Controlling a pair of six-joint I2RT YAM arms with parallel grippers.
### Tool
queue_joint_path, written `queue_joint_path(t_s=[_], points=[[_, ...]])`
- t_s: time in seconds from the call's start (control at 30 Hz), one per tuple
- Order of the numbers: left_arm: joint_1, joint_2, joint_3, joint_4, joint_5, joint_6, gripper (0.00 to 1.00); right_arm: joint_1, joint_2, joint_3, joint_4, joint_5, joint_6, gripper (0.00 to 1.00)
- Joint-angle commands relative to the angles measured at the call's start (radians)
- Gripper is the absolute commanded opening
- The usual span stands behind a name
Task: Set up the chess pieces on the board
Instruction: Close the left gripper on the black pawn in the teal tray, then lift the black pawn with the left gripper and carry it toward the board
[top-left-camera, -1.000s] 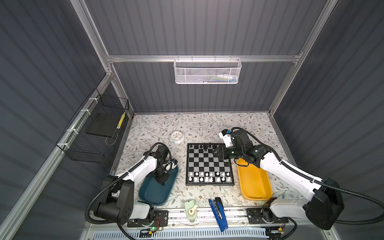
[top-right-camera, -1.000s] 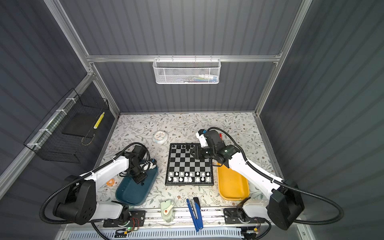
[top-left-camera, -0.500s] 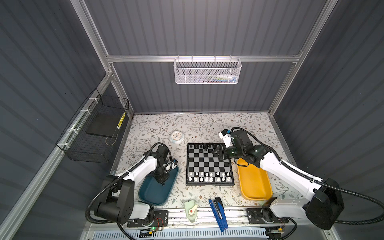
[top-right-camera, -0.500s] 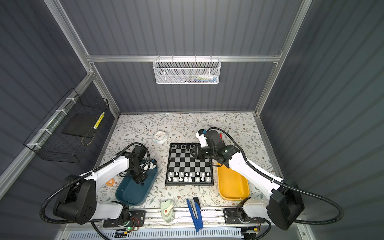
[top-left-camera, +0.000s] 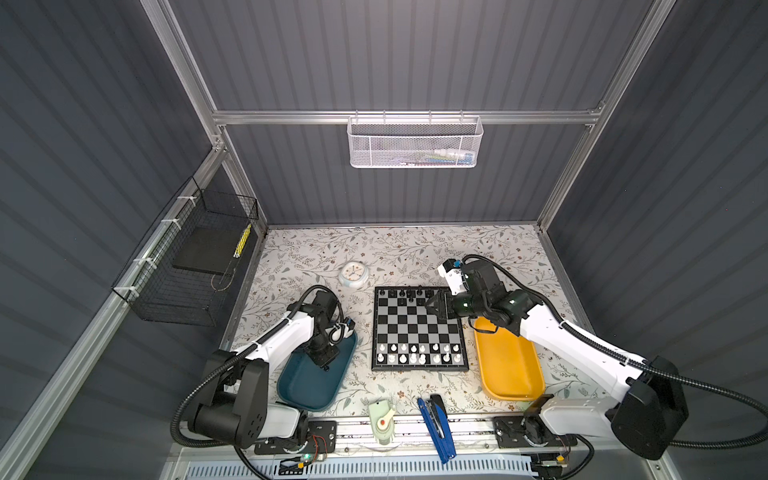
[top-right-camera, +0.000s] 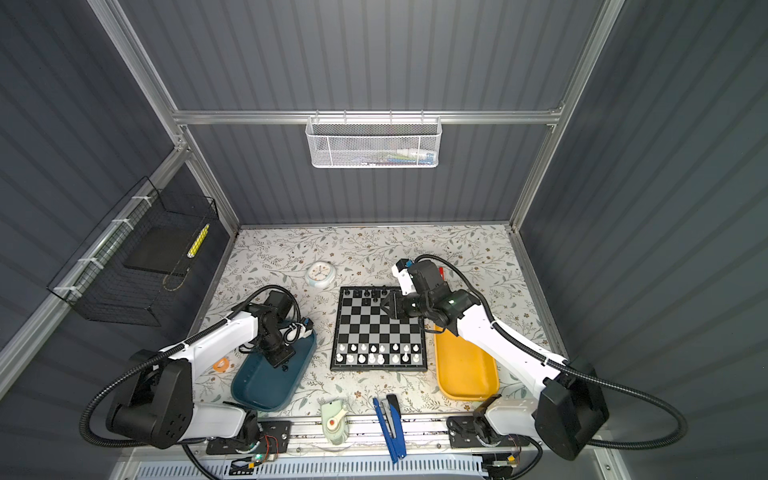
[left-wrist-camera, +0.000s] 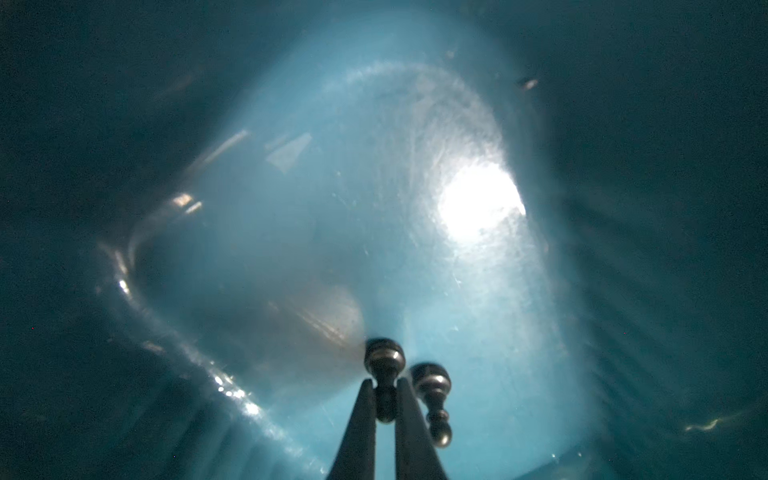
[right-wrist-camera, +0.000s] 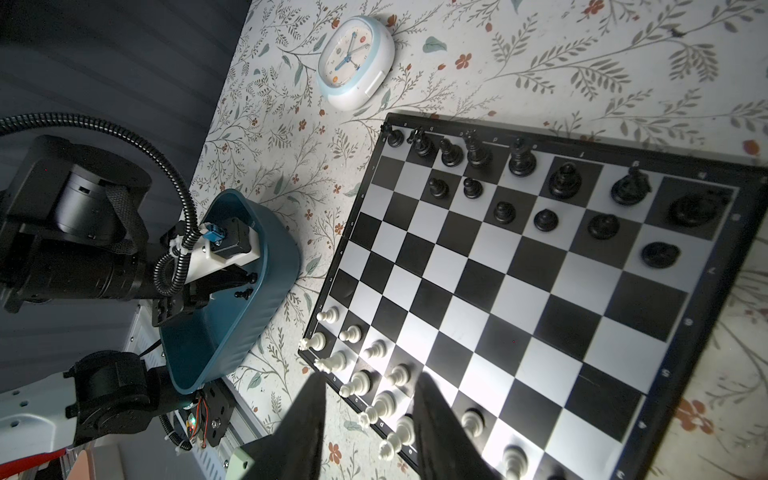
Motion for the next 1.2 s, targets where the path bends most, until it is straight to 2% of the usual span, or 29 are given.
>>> queue_joint_path(t_s=[0.0,0.67,0.8,0.83,1.17], points=[[0.005,-0.007,0.027,-0.039,-0.014,0.029,0.07,0.005,-0.003,0.016,-0.019,-0.005,-0.014,0.37],[0.005,0.009,0.177,-0.172,-0.038,0.066,0.06,0.013,0.007,0.017,-0.010,-0.011,-0.023,0.37],[0.005,0.026,0.241,-0.220,-0.039,0.072,0.06,0.014,0.007,0.019,-0.011,-0.011,-0.026,0.37],[0.005,0.033,0.259,-0.229,-0.042,0.070,0.06,0.013,0.005,0.020,-0.012,-0.049,-0.027,0.37],[0.005,0.097,0.440,-0.320,-0.021,0.077,0.05,0.015,0.002,0.016,-0.012,-0.053,-0.030,0.37]])
